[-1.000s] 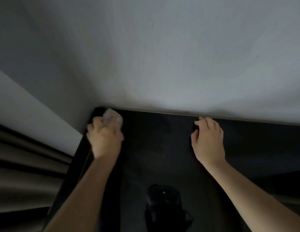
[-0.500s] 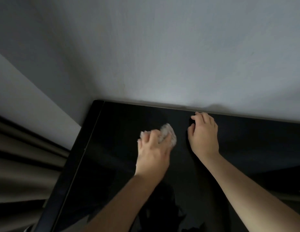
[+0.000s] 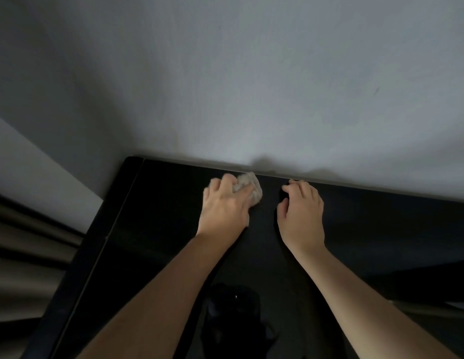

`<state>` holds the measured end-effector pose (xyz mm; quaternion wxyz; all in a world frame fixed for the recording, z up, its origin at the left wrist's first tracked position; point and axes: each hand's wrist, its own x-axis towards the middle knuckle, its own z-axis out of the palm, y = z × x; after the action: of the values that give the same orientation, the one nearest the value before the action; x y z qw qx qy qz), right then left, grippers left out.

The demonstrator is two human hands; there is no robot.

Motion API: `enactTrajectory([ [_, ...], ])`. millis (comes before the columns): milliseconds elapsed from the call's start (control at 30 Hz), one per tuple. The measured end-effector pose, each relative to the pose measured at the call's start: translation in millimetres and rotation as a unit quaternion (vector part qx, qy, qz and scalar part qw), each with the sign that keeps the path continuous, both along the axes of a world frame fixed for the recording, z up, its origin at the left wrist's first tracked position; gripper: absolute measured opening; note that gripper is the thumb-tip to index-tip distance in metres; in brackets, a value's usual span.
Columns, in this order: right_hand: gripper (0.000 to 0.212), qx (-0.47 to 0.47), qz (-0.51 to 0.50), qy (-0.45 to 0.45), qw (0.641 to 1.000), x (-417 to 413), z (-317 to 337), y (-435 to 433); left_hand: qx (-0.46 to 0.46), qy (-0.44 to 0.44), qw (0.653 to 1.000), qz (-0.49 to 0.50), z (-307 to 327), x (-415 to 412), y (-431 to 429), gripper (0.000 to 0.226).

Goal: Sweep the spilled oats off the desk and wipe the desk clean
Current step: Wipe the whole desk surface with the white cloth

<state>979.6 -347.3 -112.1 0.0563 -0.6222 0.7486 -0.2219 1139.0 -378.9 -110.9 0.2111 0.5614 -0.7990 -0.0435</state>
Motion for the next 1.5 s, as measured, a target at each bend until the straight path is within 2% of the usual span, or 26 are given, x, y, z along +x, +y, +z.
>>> enactTrajectory([
  [67,0.027,-0.004,-0.001,0.000,1.000,-1,-2,-1,0.049,0.035,0.995,0.083,5,-12,-16,0.022],
  [100,0.027,-0.010,0.001,-0.001,1.000,-1,-3,-2,0.060,0.039,0.993,0.095,6,-20,-17,0.022],
  [233,0.029,-0.020,0.011,-0.007,1.000,-4,-3,0,0.019,0.007,0.999,-0.045,3,-23,11,0.027],
  [267,0.029,-0.019,0.012,-0.011,1.000,-4,-3,1,0.015,-0.009,0.998,-0.052,4,-11,11,0.030],
  [333,0.031,-0.013,0.016,-0.017,1.000,-5,-2,1,0.007,-0.035,0.999,0.033,3,18,-1,0.037],
  [433,0.035,-0.003,0.010,-0.042,0.999,-5,-1,-1,0.057,-0.012,0.980,0.192,5,48,-16,0.036],
  [500,0.040,-0.007,0.027,-0.071,0.997,-6,2,1,0.067,-0.011,0.967,0.244,4,42,-19,0.034],
  [567,0.046,-0.021,0.030,-0.073,0.997,-19,6,9,0.061,-0.012,0.964,0.257,4,16,-15,0.032],
  [667,0.050,-0.013,-0.041,0.002,0.999,-53,7,30,0.064,-0.009,0.977,0.205,4,-40,1,0.034],
  [767,0.048,0.030,-0.067,0.021,0.997,-71,-2,46,0.041,0.011,0.995,0.086,4,-95,32,0.030],
  [867,0.047,0.034,-0.062,0.021,0.997,-72,-5,46,0.054,-0.023,0.997,-0.047,5,-96,42,0.037],
  [900,0.047,0.036,-0.063,0.022,0.997,-72,-4,45,0.055,-0.043,0.996,-0.051,7,-81,38,0.041],
  [933,0.047,0.038,-0.063,0.022,0.997,-73,-3,45,0.053,-0.053,0.997,-0.022,7,-64,31,0.045],
  [1000,0.048,0.041,-0.063,0.029,0.997,-73,-3,45,0.048,-0.051,0.992,0.101,5,-27,11,0.044],
  [1067,0.049,0.041,-0.067,0.035,0.996,-70,-3,44,0.069,-0.007,0.970,0.233,3,-16,-6,0.040],
  [1100,0.050,0.043,-0.066,0.038,0.996,-69,-3,43,0.078,-0.004,0.964,0.256,6,-28,-8,0.043],
  [1167,0.051,0.045,-0.063,0.037,0.996,-68,-4,43,0.068,-0.030,0.980,0.185,11,-75,10,0.052],
  [1233,0.050,0.035,-0.061,0.025,0.997,-72,-2,44,0.054,-0.023,0.998,0.037,10,-116,42,0.045],
  [1300,0.050,0.027,-0.059,0.012,0.998,-74,-2,45,0.042,-0.023,0.997,-0.058,7,-112,48,0.037],
  [1333,0.050,0.027,-0.058,0.010,0.998,-74,-1,45,0.036,-0.040,0.997,-0.057,8,-97,38,0.039],
  [1400,0.050,0.029,-0.060,0.013,0.998,-74,-1,44,0.034,-0.072,0.996,0.027,3,-63,15,0.045],
  [1467,0.051,0.030,-0.064,0.017,0.997,-73,-3,43,0.069,-0.011,0.985,0.160,4,-47,2,0.039],
  [1500,0.051,0.033,-0.065,0.020,0.997,-72,-4,42,0.077,0.009,0.980,0.185,7,-53,4,0.038],
])
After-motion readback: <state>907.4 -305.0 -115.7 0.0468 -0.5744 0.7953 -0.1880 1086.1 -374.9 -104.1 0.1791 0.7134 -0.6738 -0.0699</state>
